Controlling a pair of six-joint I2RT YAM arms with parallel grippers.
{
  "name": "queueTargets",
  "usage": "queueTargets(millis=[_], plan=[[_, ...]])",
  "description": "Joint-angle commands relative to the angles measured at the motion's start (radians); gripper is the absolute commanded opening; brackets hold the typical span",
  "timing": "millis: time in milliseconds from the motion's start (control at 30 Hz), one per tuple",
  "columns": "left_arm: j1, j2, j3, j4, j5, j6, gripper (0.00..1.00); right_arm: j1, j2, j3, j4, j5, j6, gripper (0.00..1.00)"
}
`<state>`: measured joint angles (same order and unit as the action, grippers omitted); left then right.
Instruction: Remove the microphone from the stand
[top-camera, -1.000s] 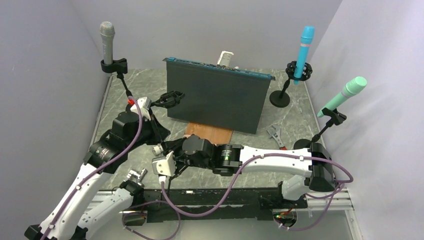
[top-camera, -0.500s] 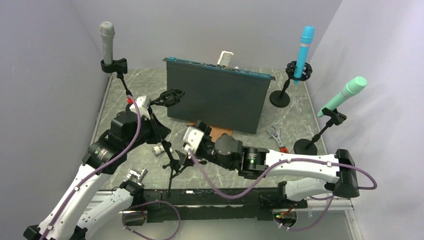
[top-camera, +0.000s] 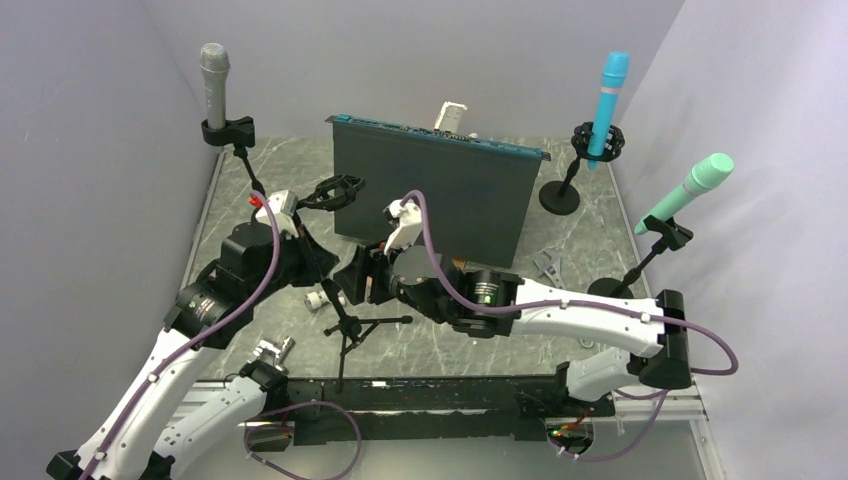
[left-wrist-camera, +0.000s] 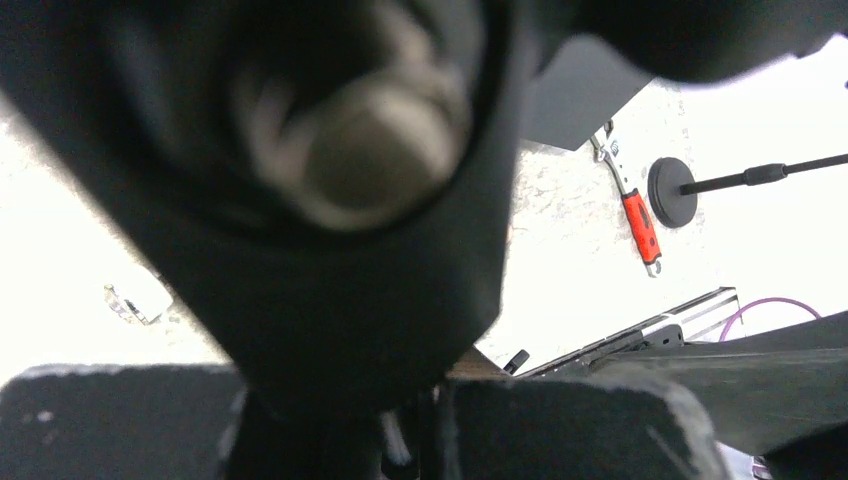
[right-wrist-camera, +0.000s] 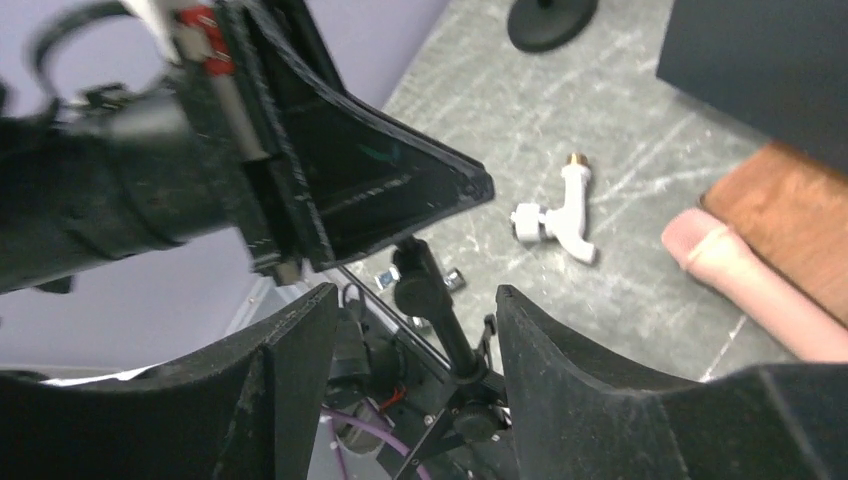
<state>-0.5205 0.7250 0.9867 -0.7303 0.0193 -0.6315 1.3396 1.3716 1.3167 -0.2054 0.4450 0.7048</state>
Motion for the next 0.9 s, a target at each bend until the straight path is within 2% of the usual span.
queueTargets(millis=[0,133,233,533,633,867], plan=[[-0.004,0.000,0.056,0.073,-0.007,-0.036,0.00,0.001,0.049,0.069,-0.099,0.047,0.134,0.60],[-0.004,0.003,0.058,0.071,-0.007,-0.035,0.00,-0.009,0.069,0.057,-0.056,0.002,0.123,0.59],[-0.004,0.003,0.059,0.070,-0.007,-0.034,0.00,-0.013,0.097,0.079,-0.054,-0.034,0.115,0.53],[-0.003,0.009,0.068,0.070,0.000,-0.027,0.00,-0.021,0.148,0.087,-0.017,-0.117,0.098,0.49],[-0.004,0.008,0.069,0.066,0.000,-0.026,0.00,-0.026,0.158,0.091,-0.009,-0.124,0.086,0.37],[-0.004,0.002,0.069,0.056,-0.008,-0.020,0.00,-0.032,0.162,0.092,-0.008,-0.104,0.024,0.24]])
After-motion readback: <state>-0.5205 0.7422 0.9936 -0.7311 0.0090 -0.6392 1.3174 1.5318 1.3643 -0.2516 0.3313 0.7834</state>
